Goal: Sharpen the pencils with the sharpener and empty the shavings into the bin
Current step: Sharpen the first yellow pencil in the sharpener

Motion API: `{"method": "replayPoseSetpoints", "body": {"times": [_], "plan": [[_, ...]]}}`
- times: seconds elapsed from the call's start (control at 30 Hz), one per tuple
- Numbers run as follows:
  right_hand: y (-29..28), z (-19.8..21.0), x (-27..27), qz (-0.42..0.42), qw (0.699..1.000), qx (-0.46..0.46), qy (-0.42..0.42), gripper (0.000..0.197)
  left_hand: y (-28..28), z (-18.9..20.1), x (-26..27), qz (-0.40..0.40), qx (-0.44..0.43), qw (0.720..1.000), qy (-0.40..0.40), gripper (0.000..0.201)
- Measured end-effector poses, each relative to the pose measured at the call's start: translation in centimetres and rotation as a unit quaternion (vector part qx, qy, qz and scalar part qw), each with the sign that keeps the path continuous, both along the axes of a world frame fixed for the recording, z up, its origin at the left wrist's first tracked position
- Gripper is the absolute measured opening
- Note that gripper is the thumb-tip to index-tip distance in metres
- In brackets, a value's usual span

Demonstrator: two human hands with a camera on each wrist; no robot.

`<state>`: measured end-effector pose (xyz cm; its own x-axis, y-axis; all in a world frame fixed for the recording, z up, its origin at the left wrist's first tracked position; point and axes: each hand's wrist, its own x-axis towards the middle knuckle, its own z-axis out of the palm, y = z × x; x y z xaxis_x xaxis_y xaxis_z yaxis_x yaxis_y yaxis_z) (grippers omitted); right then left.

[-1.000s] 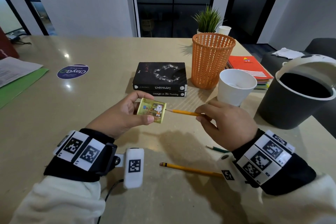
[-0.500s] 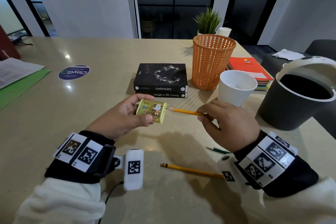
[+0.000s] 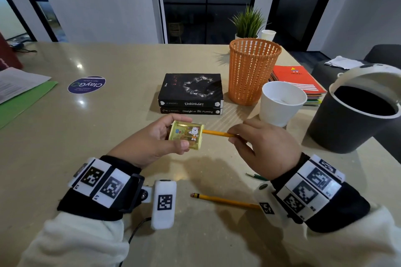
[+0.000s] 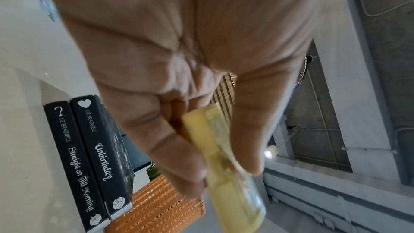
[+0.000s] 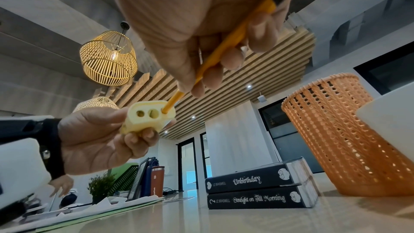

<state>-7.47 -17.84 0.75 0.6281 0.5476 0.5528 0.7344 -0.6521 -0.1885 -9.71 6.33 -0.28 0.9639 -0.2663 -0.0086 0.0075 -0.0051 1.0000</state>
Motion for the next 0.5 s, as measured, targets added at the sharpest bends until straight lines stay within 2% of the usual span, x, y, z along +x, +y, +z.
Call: {"method": "replayPoseSetpoints", "body": {"times": [0.17,0.33,0.5], "plan": [[0.34,0.20,0.04,0.012,1.000,-0.015,-0.006,0.028,0.07,0.11,-0.33,-0.019,0.103,0.994,-0.009,0.051],[0.51,-0.02,0.20,0.012,0.996,-0.032,0.078,0.030,0.22,0.55,-0.58,-0.043,0.149,0.988,-0.007,0.044],[0.46,-0.21,0.22,0.007,0.987,-0.035,0.159,0.016,0.22,0.84,-0.56,-0.043,0.147,0.988,-0.009,0.043]]}}
